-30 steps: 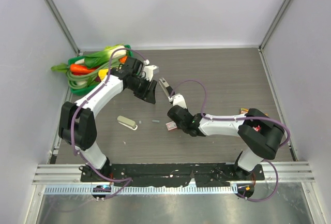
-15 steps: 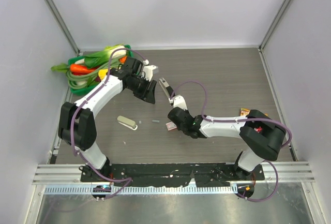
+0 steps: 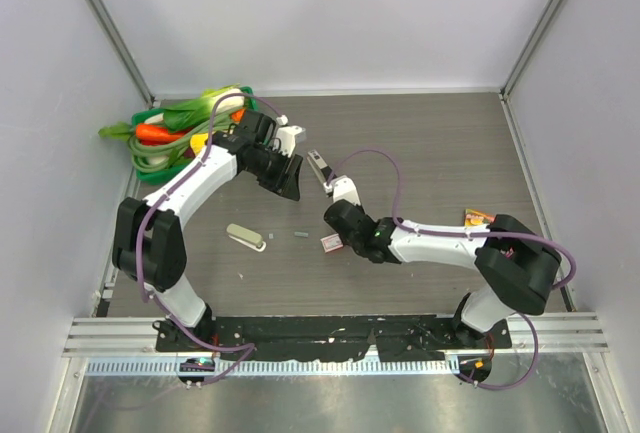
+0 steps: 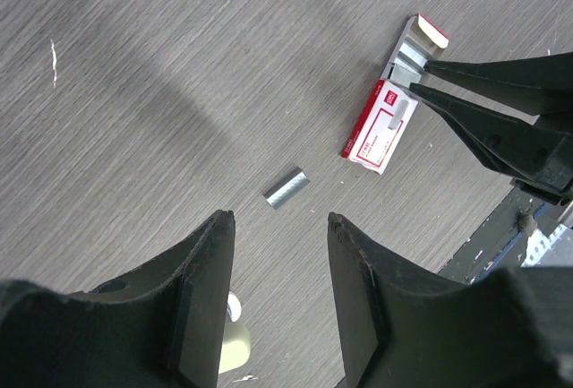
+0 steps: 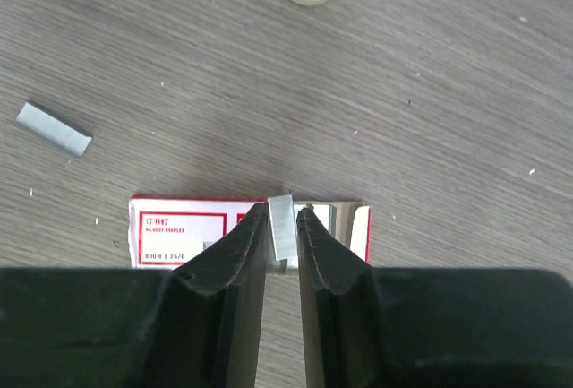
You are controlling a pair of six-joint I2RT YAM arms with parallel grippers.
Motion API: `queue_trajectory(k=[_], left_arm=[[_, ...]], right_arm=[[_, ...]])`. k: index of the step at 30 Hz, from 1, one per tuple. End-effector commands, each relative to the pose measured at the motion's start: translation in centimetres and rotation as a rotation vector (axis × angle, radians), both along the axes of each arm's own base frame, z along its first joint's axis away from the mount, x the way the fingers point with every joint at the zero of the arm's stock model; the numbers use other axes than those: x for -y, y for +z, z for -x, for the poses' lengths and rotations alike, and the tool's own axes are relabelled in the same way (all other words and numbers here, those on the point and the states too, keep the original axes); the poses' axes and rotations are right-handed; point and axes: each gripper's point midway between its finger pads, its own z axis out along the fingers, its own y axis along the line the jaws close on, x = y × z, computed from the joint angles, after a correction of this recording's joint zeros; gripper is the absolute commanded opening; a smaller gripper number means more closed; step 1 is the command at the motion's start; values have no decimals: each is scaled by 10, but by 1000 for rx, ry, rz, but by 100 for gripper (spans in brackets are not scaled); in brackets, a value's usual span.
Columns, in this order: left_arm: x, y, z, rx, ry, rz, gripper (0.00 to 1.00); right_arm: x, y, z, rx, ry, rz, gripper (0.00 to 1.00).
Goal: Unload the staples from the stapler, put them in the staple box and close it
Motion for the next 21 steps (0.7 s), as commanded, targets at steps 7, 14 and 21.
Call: queue_trajectory(k=[7, 14, 21], left_arm=[[0, 18, -2, 57, 0, 26, 49], [0, 18, -4, 55, 4, 27, 50], [0, 16, -4, 53, 2, 24, 49]], right_arm=[[-11, 16, -39, 68, -24, -23, 24], [-15, 8, -53, 65, -29, -42, 22], [-19, -1, -52, 47, -7, -45, 21]])
